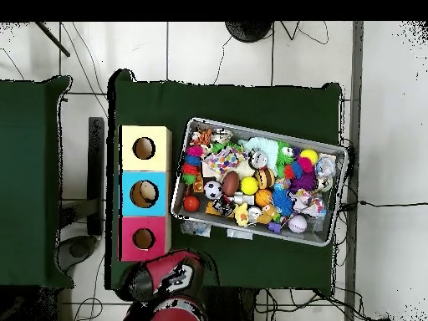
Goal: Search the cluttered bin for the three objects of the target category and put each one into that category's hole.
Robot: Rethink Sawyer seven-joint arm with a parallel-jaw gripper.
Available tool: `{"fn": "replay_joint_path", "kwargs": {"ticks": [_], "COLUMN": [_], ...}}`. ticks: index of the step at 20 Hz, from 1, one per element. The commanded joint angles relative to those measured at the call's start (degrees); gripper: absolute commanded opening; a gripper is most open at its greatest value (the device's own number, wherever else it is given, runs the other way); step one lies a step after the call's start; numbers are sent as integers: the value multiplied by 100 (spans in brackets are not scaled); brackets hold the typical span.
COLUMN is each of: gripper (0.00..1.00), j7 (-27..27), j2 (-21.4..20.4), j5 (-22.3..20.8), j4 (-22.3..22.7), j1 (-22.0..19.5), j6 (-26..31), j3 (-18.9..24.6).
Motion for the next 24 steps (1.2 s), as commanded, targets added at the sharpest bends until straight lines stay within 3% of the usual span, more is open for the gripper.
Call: {"fn": "replay_joint_path", "kwargs": {"ticks": [1, 7, 17, 24], "gripper": [100, 100, 100, 100], "j7": [-1176, -953, -634, -675], "j2": [203, 142, 33, 30], "j5": [-296, -642, -1330, -1648], "j4": [-1875, -1950, -1848, -1777], "j1": [-507, -673, -729, -1032], "j6": [676, 833, 286, 201], "j3": [799, 1022, 1152, 1468]}}
